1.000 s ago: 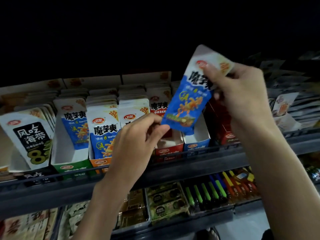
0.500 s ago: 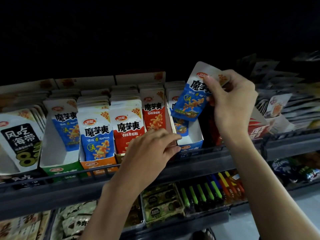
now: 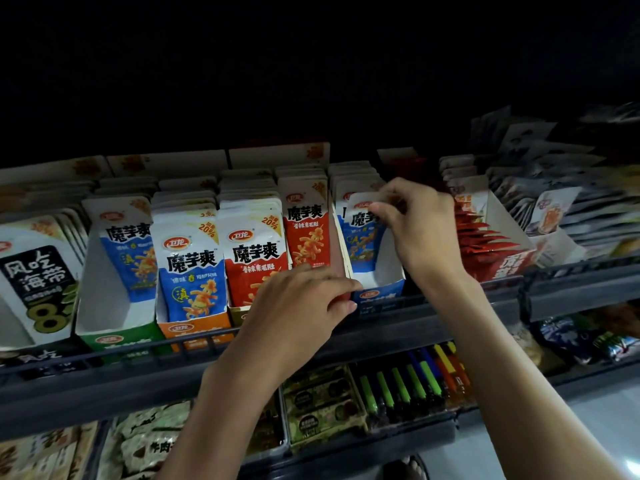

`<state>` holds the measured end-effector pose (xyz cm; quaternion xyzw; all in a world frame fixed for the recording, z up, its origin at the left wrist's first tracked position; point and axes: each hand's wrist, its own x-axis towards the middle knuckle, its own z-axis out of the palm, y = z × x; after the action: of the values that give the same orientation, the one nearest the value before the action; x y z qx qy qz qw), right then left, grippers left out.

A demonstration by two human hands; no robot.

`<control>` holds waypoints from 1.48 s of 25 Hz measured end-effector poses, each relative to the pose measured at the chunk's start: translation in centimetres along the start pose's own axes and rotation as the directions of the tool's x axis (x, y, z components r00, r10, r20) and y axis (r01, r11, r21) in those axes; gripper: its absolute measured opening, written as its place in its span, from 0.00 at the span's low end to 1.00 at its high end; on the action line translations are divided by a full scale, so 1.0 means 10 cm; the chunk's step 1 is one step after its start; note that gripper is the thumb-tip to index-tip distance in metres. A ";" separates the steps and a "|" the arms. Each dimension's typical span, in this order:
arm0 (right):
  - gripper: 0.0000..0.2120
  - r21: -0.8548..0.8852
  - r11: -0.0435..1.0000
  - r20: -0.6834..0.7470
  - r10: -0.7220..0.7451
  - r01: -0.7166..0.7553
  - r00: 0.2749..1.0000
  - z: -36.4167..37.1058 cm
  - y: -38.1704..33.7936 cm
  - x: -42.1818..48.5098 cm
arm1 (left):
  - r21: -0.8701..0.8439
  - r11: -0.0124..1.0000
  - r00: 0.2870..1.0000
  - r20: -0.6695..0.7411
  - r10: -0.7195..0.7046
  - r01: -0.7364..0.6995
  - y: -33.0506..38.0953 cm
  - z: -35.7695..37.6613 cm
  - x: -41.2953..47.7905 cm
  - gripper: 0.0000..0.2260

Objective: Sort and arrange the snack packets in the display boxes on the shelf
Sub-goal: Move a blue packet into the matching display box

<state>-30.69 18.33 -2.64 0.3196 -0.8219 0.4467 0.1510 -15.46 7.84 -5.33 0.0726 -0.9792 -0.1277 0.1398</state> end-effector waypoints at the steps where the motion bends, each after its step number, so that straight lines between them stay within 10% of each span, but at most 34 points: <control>1: 0.03 -0.021 1.000 0.009 -0.001 0.001 1.000 0.03 0.02 0.01 | -0.010 1.000 1.000 -0.008 0.001 -0.001 0.00 0.01 0.00 0.16; 32: 0.34 -0.208 0.978 0.010 -0.025 0.026 1.000 0.24 -0.05 -0.12 | -0.152 0.988 1.000 -0.028 -0.006 0.002 -0.05 -0.04 -0.06 0.16; 37: 0.19 -0.157 0.973 -0.079 -0.183 0.169 0.980 0.19 -0.30 -0.15 | -0.312 0.949 0.975 -0.197 -0.100 0.035 -0.11 -0.28 -0.20 0.12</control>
<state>-27.49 16.15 -2.55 0.3578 -0.8135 0.3830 0.2518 -12.66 6.51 -3.52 0.0967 -0.9241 -0.2745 0.2475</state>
